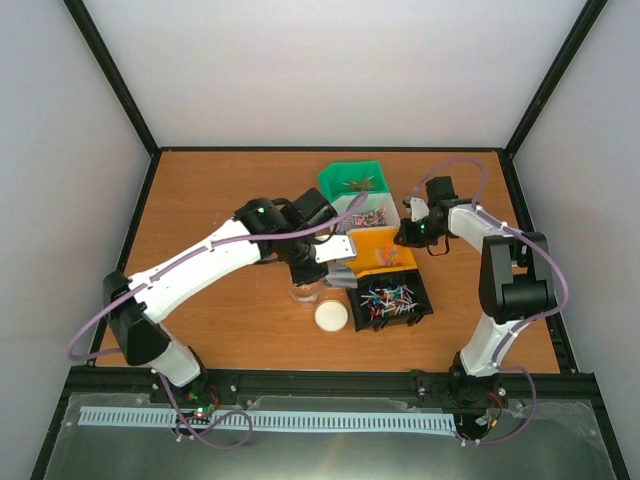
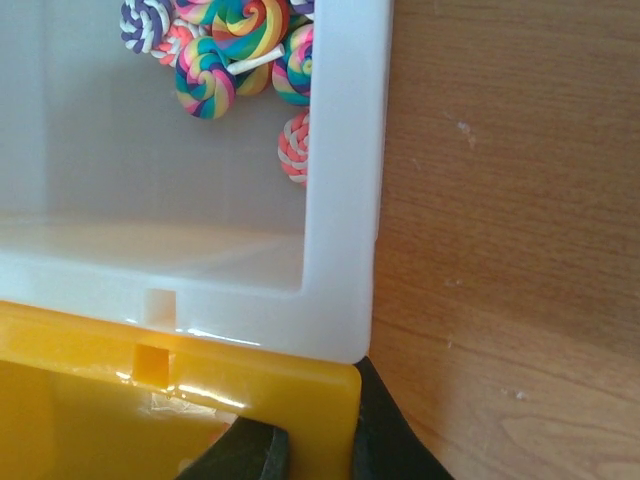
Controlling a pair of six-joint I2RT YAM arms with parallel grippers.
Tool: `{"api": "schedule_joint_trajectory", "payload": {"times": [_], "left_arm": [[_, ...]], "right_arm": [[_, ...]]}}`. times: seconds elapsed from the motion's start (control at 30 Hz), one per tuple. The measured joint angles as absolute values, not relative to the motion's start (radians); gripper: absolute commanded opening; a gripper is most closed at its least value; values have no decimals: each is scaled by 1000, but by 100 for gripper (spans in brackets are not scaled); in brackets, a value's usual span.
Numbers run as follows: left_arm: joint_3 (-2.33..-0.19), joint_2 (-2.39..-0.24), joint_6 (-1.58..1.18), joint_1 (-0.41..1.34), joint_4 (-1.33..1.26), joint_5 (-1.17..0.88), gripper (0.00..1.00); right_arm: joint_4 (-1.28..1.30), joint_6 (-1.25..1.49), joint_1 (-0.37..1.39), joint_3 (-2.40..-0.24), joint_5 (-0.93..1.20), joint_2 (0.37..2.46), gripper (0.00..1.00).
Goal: Pack the candies
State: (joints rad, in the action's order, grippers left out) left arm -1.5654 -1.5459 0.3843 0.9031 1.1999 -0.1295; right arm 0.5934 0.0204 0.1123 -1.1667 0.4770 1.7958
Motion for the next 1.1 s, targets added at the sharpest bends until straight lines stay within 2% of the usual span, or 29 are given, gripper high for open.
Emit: {"api": "schedule_joint_trajectory", "payload": {"times": [0.3, 0.7, 1.1], "left_arm": [[-1640, -1714, 402, 1029, 1238, -41, 1], [-1861, -1939, 403, 1073, 1364, 15, 1], [-1796, -1956, 412, 1074, 1287, -68, 1]], "right_arm": [[579, 49, 177, -1103, 355, 1709, 3], [562, 90, 191, -1086, 309, 1697, 3], [553, 109, 197, -1060, 313, 1685, 3]]}}
